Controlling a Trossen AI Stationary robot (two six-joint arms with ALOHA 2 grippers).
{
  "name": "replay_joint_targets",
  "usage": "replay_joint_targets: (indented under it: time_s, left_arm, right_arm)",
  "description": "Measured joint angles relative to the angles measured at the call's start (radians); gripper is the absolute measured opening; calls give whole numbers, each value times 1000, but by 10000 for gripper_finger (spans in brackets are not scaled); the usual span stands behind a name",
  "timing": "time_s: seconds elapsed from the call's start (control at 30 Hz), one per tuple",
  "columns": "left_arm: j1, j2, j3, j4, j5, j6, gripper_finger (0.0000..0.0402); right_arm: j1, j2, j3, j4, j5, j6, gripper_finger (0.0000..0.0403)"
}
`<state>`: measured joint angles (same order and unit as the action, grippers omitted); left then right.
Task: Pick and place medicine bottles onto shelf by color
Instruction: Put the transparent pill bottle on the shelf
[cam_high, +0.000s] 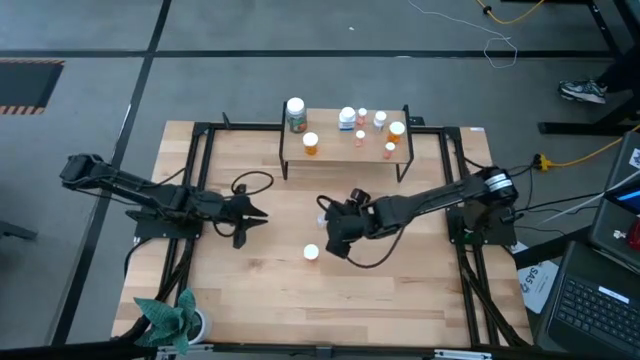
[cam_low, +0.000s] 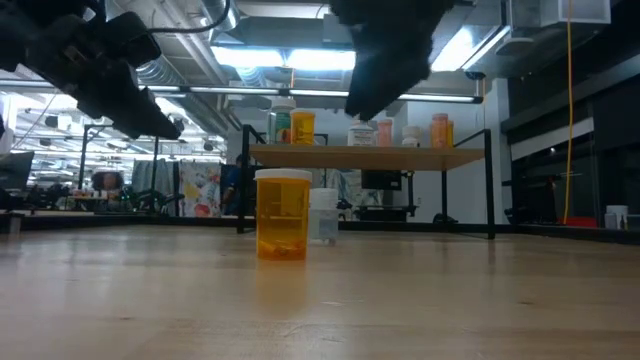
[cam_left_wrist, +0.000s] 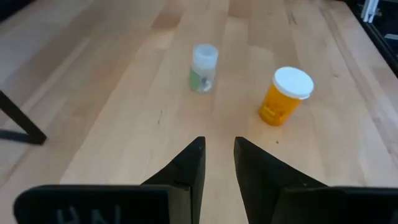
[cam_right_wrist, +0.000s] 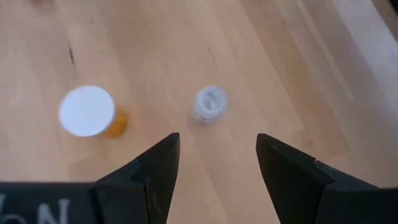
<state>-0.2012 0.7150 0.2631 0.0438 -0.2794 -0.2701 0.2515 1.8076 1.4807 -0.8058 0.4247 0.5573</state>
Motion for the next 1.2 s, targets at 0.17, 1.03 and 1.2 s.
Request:
replay_joint_targets:
  time_s: [0.17,1.03,1.2]
  left_arm:
    - [0,-1,1,14,5,18,80]
    - [0,-1,1,9,1,45,80]
    - [0,-1,1,8,0,45,80]
  right_arm:
    - [-8,76,0,136,-11,-247,216]
    - [-159,158,0,190,-209,-201,216]
    - [-159,158,0,194,-209,-226,216]
